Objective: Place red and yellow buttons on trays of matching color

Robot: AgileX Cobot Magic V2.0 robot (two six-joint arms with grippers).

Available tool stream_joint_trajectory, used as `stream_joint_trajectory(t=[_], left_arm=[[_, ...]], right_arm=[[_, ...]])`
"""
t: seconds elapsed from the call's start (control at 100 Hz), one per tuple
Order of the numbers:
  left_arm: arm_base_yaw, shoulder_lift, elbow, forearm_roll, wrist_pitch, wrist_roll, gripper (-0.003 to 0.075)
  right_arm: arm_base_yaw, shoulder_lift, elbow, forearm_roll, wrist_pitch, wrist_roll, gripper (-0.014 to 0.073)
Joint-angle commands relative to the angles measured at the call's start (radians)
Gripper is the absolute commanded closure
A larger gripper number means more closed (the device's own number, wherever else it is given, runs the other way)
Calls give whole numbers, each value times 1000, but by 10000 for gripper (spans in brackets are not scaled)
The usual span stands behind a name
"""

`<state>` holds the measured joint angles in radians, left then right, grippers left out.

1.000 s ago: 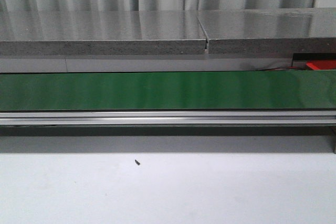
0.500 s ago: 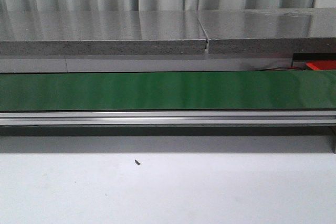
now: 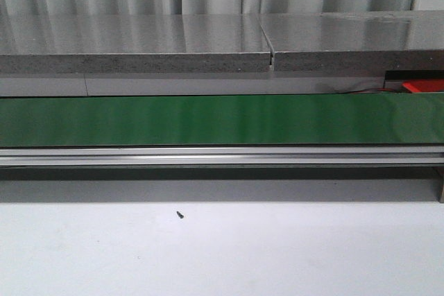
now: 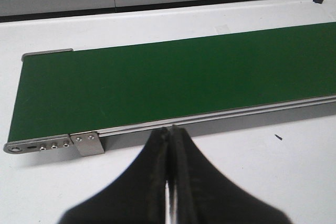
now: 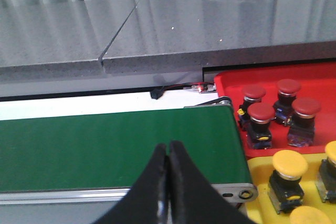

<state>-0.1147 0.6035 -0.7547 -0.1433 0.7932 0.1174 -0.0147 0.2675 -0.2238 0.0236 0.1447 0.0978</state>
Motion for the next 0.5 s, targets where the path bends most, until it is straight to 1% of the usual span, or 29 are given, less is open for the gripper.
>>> stream_joint_trajectory(t=[0.0, 0.06, 0.42, 0.49], left_arm=[[-7, 2, -27, -11, -66, 1, 739], [-7, 2, -27, -11, -66, 1, 738], [-7, 2, -27, -11, -66, 1, 739], [-7, 2, -27, -11, -65, 1, 738]], right_arm=[[-22, -50, 33, -64, -139, 47, 661], [-29, -87, 70, -90, -139, 61, 661], [-31, -302, 237, -90, -145, 61, 661], [-31, -297, 237, -90, -119, 61, 661]])
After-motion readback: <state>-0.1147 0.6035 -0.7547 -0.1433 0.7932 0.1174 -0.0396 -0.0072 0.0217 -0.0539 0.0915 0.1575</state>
